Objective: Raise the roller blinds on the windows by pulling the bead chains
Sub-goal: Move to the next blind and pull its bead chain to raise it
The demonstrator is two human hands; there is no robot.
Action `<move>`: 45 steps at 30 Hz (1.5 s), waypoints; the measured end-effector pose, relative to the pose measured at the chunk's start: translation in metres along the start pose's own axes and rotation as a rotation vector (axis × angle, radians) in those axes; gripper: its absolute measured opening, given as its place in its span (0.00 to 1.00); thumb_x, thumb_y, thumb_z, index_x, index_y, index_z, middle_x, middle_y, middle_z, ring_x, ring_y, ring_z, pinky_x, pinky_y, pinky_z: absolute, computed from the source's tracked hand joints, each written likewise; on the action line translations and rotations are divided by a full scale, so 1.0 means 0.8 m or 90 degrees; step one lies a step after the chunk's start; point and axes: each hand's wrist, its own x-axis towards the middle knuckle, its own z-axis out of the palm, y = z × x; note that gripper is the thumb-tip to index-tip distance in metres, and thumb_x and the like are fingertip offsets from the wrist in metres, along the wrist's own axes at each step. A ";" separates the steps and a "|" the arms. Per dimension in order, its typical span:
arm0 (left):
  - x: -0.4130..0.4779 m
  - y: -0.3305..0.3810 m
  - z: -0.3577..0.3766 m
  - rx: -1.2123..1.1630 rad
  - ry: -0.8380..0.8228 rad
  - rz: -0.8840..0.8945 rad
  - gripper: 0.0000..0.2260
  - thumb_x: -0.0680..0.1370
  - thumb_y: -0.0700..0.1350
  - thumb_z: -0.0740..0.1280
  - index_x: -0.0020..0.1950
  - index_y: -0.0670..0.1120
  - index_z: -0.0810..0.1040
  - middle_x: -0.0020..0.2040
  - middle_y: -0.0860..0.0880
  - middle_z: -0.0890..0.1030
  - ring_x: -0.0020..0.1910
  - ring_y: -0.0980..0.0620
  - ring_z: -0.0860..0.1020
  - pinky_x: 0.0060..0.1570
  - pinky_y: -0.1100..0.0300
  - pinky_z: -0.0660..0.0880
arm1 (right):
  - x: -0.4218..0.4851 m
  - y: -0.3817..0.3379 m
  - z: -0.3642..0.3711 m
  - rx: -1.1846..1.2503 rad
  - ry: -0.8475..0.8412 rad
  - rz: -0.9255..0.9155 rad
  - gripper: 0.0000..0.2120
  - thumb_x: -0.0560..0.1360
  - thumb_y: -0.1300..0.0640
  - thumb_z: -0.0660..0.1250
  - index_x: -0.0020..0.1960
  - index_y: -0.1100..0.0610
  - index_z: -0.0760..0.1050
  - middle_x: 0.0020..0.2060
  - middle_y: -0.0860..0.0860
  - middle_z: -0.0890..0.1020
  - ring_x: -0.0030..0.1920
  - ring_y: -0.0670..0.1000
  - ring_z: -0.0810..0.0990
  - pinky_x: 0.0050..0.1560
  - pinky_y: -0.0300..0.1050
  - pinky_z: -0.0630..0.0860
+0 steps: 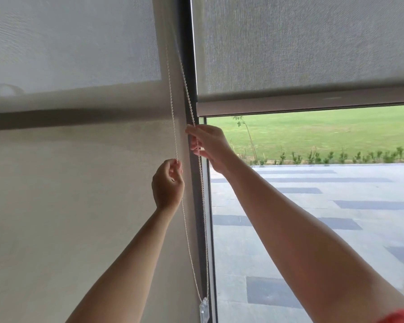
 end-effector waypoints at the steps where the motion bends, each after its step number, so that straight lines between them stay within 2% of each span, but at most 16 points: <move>1: 0.000 -0.002 -0.001 0.000 -0.002 -0.003 0.07 0.80 0.43 0.65 0.47 0.42 0.80 0.41 0.45 0.85 0.38 0.49 0.82 0.37 0.55 0.78 | -0.001 -0.009 -0.001 0.039 -0.011 -0.016 0.07 0.77 0.56 0.67 0.43 0.58 0.80 0.31 0.52 0.77 0.31 0.48 0.74 0.36 0.41 0.73; 5: 0.005 -0.002 -0.003 0.018 -0.012 0.000 0.07 0.79 0.39 0.65 0.56 0.40 0.78 0.48 0.43 0.84 0.43 0.47 0.81 0.40 0.59 0.74 | -0.004 -0.053 0.008 0.156 0.064 -0.139 0.09 0.80 0.62 0.60 0.53 0.64 0.78 0.29 0.52 0.73 0.25 0.45 0.68 0.25 0.37 0.65; 9: 0.031 0.033 -0.017 -0.025 0.074 -0.025 0.12 0.80 0.42 0.62 0.62 0.41 0.75 0.55 0.43 0.80 0.48 0.53 0.76 0.47 0.60 0.72 | -0.041 -0.015 0.019 -0.003 0.178 -0.229 0.11 0.77 0.67 0.62 0.42 0.58 0.80 0.22 0.42 0.72 0.25 0.43 0.64 0.28 0.36 0.61; 16: 0.066 0.122 -0.036 -0.232 0.045 0.021 0.12 0.80 0.43 0.58 0.50 0.39 0.79 0.39 0.47 0.81 0.35 0.57 0.79 0.37 0.67 0.75 | -0.105 0.061 0.015 -0.088 0.210 -0.203 0.11 0.78 0.65 0.61 0.41 0.56 0.80 0.24 0.44 0.72 0.27 0.46 0.65 0.30 0.41 0.61; 20: 0.046 0.144 -0.033 -0.195 0.090 0.042 0.11 0.80 0.46 0.60 0.58 0.42 0.77 0.50 0.46 0.82 0.47 0.52 0.80 0.50 0.56 0.78 | -0.126 0.055 0.019 -0.073 0.203 -0.225 0.11 0.79 0.65 0.60 0.43 0.61 0.79 0.24 0.45 0.69 0.25 0.43 0.63 0.29 0.35 0.60; 23: 0.040 0.134 -0.026 -0.163 -0.063 -0.013 0.18 0.81 0.50 0.61 0.67 0.42 0.69 0.61 0.44 0.78 0.53 0.54 0.76 0.50 0.70 0.72 | -0.136 0.052 0.015 -0.013 0.164 -0.231 0.12 0.79 0.66 0.60 0.42 0.59 0.79 0.24 0.48 0.68 0.23 0.42 0.61 0.27 0.32 0.59; 25: 0.037 0.133 -0.023 -0.288 -0.213 -0.066 0.14 0.83 0.48 0.59 0.65 0.43 0.71 0.51 0.46 0.81 0.41 0.58 0.79 0.39 0.70 0.76 | -0.134 0.051 0.012 0.032 0.146 -0.206 0.14 0.79 0.66 0.60 0.42 0.54 0.79 0.23 0.43 0.70 0.24 0.41 0.62 0.26 0.32 0.60; 27: 0.036 0.128 -0.021 -0.354 -0.157 -0.052 0.10 0.83 0.44 0.58 0.52 0.43 0.78 0.33 0.51 0.77 0.26 0.61 0.72 0.26 0.64 0.70 | -0.129 0.052 0.004 0.067 0.166 -0.182 0.14 0.80 0.65 0.59 0.41 0.53 0.78 0.23 0.42 0.71 0.24 0.41 0.63 0.26 0.32 0.60; 28: 0.034 0.123 -0.020 -0.343 -0.090 -0.032 0.12 0.83 0.43 0.57 0.47 0.43 0.78 0.30 0.53 0.73 0.24 0.61 0.68 0.27 0.65 0.66 | -0.126 0.053 -0.003 0.078 0.182 -0.175 0.14 0.80 0.65 0.59 0.41 0.54 0.78 0.23 0.41 0.70 0.24 0.40 0.63 0.26 0.31 0.60; 32: -0.011 0.107 -0.030 -0.123 0.107 0.147 0.24 0.84 0.51 0.50 0.41 0.38 0.78 0.31 0.50 0.77 0.27 0.62 0.67 0.32 0.79 0.62 | -0.106 0.052 -0.036 0.066 0.269 -0.174 0.12 0.80 0.65 0.59 0.43 0.57 0.78 0.22 0.42 0.69 0.23 0.40 0.63 0.25 0.30 0.61; 37: -0.054 0.129 -0.031 -0.150 0.090 0.176 0.25 0.84 0.50 0.48 0.39 0.37 0.75 0.31 0.53 0.71 0.27 0.61 0.65 0.30 0.80 0.61 | -0.067 0.031 -0.047 -0.062 0.352 -0.120 0.12 0.79 0.63 0.59 0.44 0.57 0.80 0.22 0.44 0.72 0.22 0.42 0.65 0.23 0.36 0.61; 39: -0.071 0.142 -0.028 -0.173 0.057 0.154 0.20 0.84 0.46 0.51 0.39 0.38 0.74 0.32 0.54 0.70 0.28 0.60 0.65 0.31 0.77 0.60 | -0.055 0.019 -0.041 -0.107 0.334 -0.079 0.11 0.79 0.60 0.60 0.48 0.58 0.81 0.30 0.50 0.80 0.27 0.47 0.74 0.30 0.43 0.72; 40: -0.083 0.144 -0.027 -0.190 0.036 0.141 0.17 0.83 0.43 0.52 0.38 0.38 0.73 0.32 0.54 0.70 0.29 0.60 0.65 0.31 0.76 0.60 | -0.050 0.014 -0.038 -0.139 0.325 -0.057 0.11 0.79 0.58 0.60 0.53 0.58 0.81 0.39 0.54 0.84 0.37 0.51 0.80 0.39 0.48 0.77; 42: -0.112 0.142 -0.023 -0.223 -0.013 0.124 0.15 0.81 0.40 0.53 0.39 0.39 0.72 0.32 0.51 0.72 0.30 0.62 0.67 0.34 0.77 0.61 | -0.043 -0.001 -0.032 -0.235 0.321 -0.023 0.17 0.78 0.54 0.61 0.65 0.57 0.74 0.60 0.56 0.79 0.59 0.56 0.77 0.62 0.56 0.74; 43: -0.128 0.138 -0.022 -0.231 -0.035 0.121 0.15 0.82 0.41 0.53 0.39 0.39 0.72 0.31 0.49 0.73 0.31 0.62 0.68 0.35 0.76 0.63 | -0.043 -0.013 -0.028 -0.255 0.327 -0.042 0.18 0.78 0.53 0.61 0.67 0.56 0.72 0.62 0.57 0.76 0.63 0.56 0.74 0.65 0.56 0.71; 45: -0.162 0.127 -0.021 -0.223 -0.074 0.118 0.16 0.84 0.47 0.50 0.41 0.43 0.70 0.31 0.47 0.75 0.30 0.59 0.70 0.34 0.71 0.67 | -0.045 -0.042 -0.021 -0.233 0.355 -0.154 0.15 0.77 0.55 0.62 0.63 0.56 0.74 0.57 0.56 0.79 0.55 0.54 0.77 0.60 0.55 0.75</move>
